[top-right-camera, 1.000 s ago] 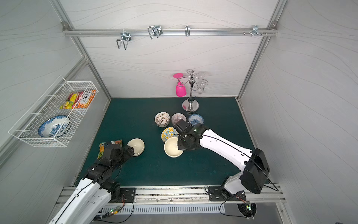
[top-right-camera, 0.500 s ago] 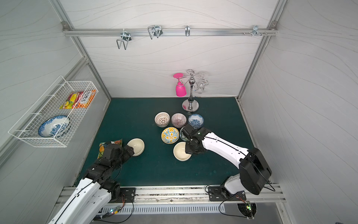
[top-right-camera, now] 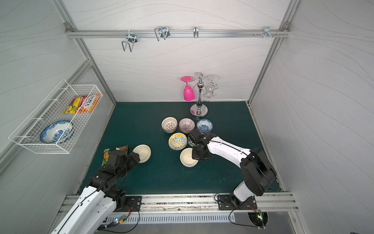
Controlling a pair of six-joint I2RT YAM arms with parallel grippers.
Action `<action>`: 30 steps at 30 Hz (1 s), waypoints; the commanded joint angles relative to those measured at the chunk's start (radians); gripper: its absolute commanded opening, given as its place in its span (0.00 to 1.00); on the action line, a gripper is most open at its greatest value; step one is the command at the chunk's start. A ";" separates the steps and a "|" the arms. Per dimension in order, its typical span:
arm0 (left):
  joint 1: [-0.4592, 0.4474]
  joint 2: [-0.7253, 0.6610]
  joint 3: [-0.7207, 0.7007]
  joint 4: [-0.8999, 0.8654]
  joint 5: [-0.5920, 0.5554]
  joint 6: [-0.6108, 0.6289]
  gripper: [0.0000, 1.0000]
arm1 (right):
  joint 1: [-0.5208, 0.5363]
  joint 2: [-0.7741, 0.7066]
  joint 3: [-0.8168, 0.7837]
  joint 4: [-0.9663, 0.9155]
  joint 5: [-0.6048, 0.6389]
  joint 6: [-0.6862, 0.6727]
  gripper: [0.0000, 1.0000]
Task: Stack the bowls
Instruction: Place the bowl at the center of the board.
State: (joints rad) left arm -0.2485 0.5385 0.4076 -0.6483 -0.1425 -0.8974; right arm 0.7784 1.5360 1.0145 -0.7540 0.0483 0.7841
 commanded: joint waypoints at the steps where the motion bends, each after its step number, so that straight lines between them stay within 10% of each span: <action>1: 0.008 -0.003 0.007 0.003 -0.016 -0.005 0.93 | 0.005 0.006 0.018 0.026 0.001 -0.018 0.00; 11: 0.009 0.007 0.014 -0.012 -0.016 -0.009 0.91 | 0.005 -0.053 0.051 -0.020 0.026 -0.014 0.61; 30: 0.061 0.288 0.071 0.051 0.079 0.014 0.64 | -0.012 -0.574 -0.215 -0.019 0.187 0.008 0.91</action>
State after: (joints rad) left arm -0.1944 0.8223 0.4362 -0.6186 -0.0799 -0.8951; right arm 0.7734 1.0008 0.8280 -0.7673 0.2104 0.7887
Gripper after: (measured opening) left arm 0.649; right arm 0.907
